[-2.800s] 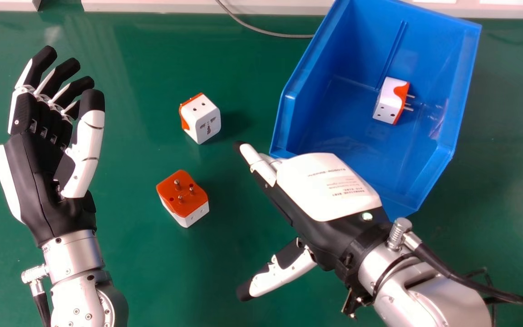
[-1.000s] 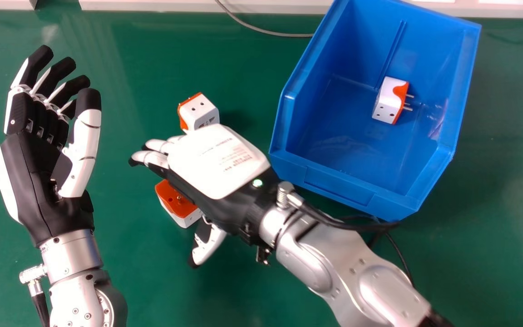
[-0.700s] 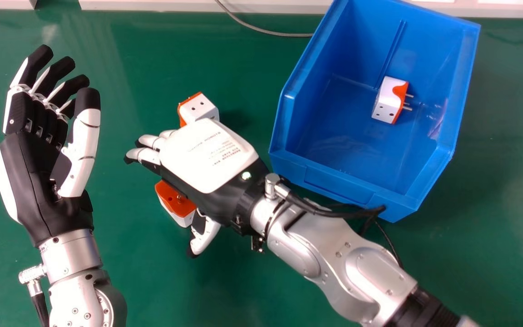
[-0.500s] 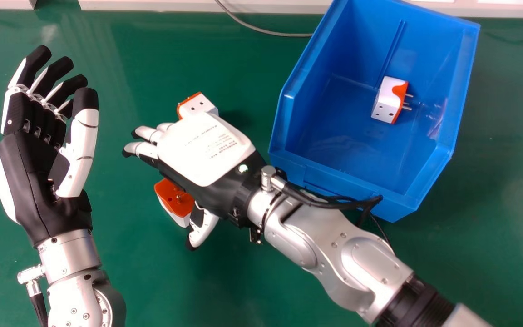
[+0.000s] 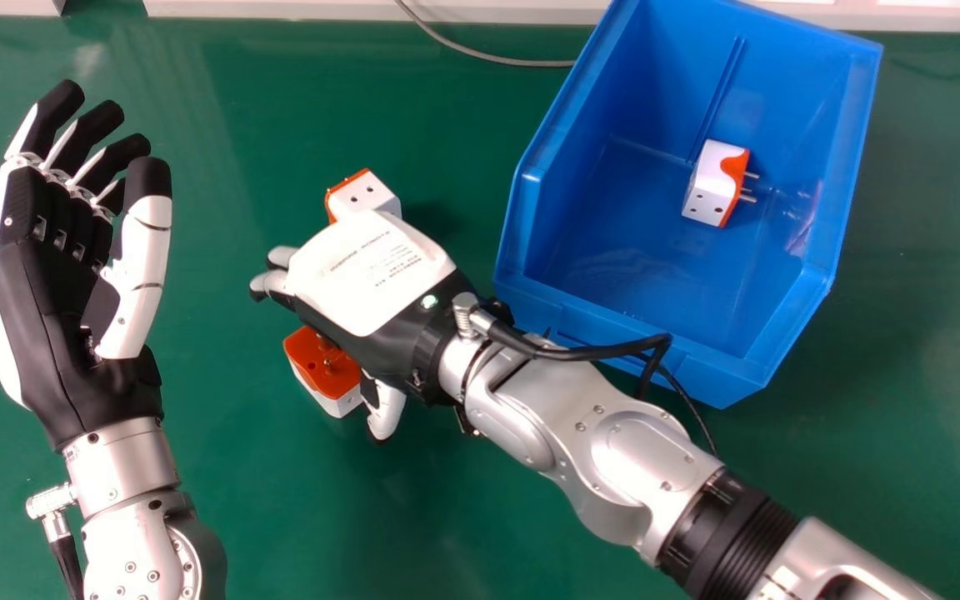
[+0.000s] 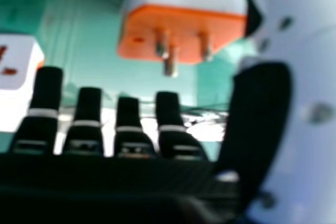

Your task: Pick all objects and put in blue box

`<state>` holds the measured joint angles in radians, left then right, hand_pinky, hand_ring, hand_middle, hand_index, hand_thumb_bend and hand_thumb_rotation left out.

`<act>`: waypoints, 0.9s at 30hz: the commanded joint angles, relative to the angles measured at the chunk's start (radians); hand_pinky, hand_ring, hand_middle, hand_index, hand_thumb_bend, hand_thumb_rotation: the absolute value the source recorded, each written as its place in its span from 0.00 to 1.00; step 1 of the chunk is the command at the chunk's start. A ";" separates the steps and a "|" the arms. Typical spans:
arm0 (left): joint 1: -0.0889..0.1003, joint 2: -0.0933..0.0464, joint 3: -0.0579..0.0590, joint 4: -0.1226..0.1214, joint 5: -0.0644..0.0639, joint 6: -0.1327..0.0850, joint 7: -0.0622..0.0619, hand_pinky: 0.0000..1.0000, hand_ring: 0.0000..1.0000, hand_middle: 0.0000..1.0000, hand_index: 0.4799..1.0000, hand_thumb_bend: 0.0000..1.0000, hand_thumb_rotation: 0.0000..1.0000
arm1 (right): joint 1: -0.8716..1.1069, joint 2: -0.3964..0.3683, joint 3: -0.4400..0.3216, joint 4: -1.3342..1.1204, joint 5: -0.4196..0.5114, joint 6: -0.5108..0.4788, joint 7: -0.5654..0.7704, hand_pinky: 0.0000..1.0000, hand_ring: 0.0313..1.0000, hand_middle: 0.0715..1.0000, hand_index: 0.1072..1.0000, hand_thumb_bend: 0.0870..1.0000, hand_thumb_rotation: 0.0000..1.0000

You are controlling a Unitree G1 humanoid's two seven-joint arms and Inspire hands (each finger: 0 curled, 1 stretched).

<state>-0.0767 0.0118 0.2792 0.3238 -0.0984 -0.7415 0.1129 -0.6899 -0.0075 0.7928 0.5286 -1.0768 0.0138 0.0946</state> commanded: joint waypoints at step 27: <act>-0.013 -0.007 -0.001 -0.008 0.000 -0.032 -0.003 0.66 0.71 0.77 0.60 0.66 0.41 | -0.063 0.049 0.049 0.133 0.046 -0.064 -0.041 0.66 0.75 0.75 0.69 0.70 0.03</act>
<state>-0.0812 0.0065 0.2795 0.3250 -0.1008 -0.7435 0.1098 -0.7439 0.0267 0.8464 0.6661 -1.0493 -0.0346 0.0842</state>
